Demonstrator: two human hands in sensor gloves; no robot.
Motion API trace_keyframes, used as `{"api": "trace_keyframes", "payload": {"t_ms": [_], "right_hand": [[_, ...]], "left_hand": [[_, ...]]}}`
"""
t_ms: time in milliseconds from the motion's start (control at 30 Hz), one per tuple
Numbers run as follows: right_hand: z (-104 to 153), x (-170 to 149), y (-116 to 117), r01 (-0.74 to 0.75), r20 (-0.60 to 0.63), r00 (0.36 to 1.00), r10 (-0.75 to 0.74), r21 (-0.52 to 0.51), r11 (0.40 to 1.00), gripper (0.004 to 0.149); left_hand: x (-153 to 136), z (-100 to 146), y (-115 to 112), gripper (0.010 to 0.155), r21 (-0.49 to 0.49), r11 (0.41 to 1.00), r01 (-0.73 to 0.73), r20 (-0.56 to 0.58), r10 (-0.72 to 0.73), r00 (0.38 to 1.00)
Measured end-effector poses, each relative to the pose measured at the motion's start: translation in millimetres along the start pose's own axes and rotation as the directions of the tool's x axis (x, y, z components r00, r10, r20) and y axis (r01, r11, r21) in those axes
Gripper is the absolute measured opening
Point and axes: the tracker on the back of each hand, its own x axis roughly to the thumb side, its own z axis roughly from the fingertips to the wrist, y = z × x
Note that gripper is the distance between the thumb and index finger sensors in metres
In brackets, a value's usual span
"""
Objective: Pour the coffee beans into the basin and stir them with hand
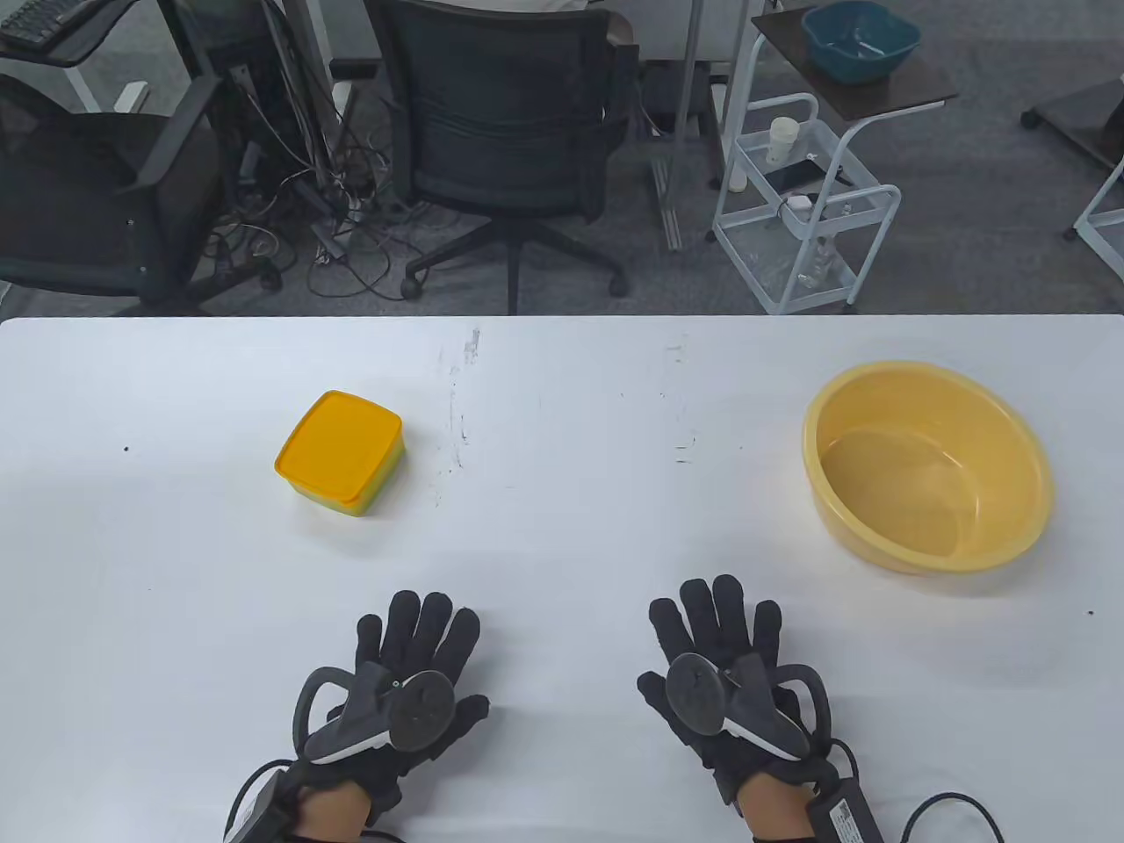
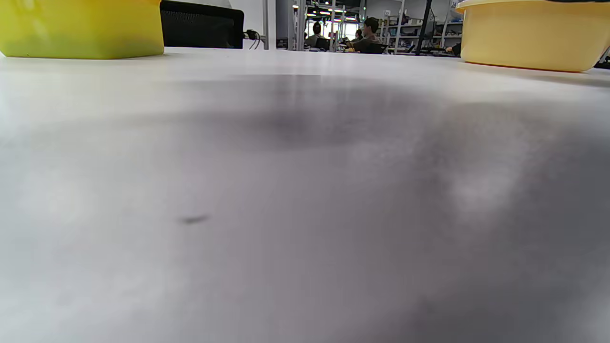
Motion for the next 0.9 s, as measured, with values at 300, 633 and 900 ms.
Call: {"api": "trace_keyframes", "payload": {"t_ms": [300,633,900], "right_hand": [[0,6,-2,-0.014,0.014,1.0,0.014,-0.009,1.0,0.076],[0,9,-4,-0.013,0.004,1.0,0.013,-0.019,1.0,0.077],[-4,20,-5,-0.013,0.029,1.0,0.013,0.004,1.0,0.076]], "left_hand": [[-7,-1,-1,0.083,-0.02,1.0,-0.021,-0.017,0.021,1.0],[-9,-2,-3,0.085,-0.029,0.999,-0.018,-0.017,0.018,1.0],[-15,-12,7,0.095,-0.037,0.994,-0.104,-0.129,0.099,0.987]]}}
